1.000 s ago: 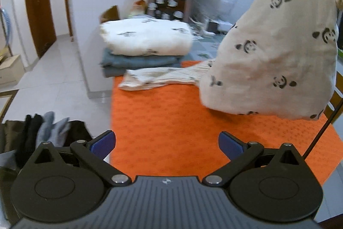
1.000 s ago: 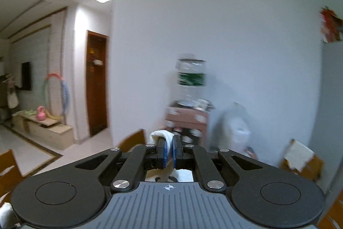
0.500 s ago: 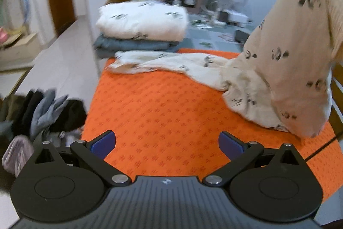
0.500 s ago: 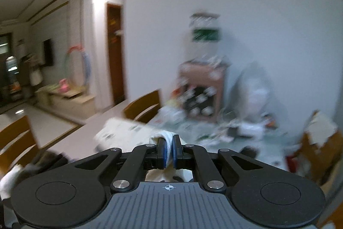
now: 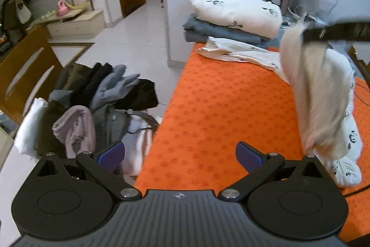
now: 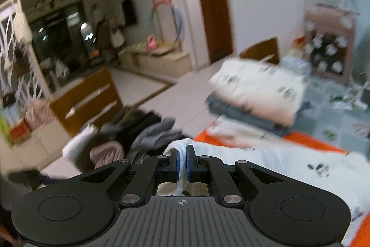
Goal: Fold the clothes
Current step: 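Lift the cream garment with the right tool and carry it over the orange table, then lower the garment onto the orange table and open the right tool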
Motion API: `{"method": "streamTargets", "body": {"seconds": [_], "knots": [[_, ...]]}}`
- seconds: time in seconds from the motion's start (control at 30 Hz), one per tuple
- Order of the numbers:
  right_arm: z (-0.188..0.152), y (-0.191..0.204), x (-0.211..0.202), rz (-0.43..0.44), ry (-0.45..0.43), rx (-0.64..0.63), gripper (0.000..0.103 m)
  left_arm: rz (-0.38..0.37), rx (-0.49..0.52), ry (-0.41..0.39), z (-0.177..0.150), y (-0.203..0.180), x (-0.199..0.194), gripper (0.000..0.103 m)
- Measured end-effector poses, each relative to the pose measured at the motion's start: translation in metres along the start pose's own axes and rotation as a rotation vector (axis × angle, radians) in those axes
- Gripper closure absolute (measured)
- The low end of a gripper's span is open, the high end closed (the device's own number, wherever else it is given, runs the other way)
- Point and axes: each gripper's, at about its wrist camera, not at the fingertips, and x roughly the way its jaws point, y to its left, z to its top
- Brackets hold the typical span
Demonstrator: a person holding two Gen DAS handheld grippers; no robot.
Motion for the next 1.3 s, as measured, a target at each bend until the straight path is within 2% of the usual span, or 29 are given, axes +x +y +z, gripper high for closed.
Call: {"method": "streamTargets", "body": {"seconds": [0.13,0.23,0.27,0.3,0.37,0.53,0.7,1.0,1.2,1.3], "knots": [[-0.021,0.010,0.031,0.018,0.082,-0.014,0.090,0.022,-0.003,-0.008,0.001,0.004,-0.002,0.000],[-0.032,0.010,0.033,0.011,0.122,-0.010,0.084,0.012,0.005,-0.007,0.003,-0.002,0.000,0.000],[-0.035,0.008,0.030,0.013,0.124,-0.003,0.074,0.004,0.015,-0.006,0.004,-0.006,0.002,0.000],[-0.036,0.004,0.024,0.015,0.118,0.007,0.058,-0.004,0.025,-0.007,0.005,-0.010,0.004,0.000],[-0.040,-0.002,0.009,0.002,0.099,0.014,0.044,-0.026,0.044,-0.012,0.007,-0.020,0.008,0.000],[-0.051,-0.021,-0.028,-0.044,0.092,0.062,0.044,-0.108,0.102,-0.026,0.014,-0.052,0.021,0.000],[-0.075,-0.043,-0.055,-0.131,0.116,0.110,0.043,-0.196,0.189,-0.039,0.018,-0.091,0.037,0.000],[-0.125,-0.084,-0.103,-0.311,0.142,0.281,0.043,-0.326,0.353,-0.058,0.022,-0.161,0.071,0.000],[-0.152,-0.101,-0.132,-0.417,0.144,0.384,0.043,-0.382,0.463,-0.075,0.022,-0.205,0.095,0.000],[-0.163,-0.108,-0.142,-0.455,0.146,0.426,0.043,-0.388,0.523,-0.099,0.022,-0.225,0.107,0.000]]}}
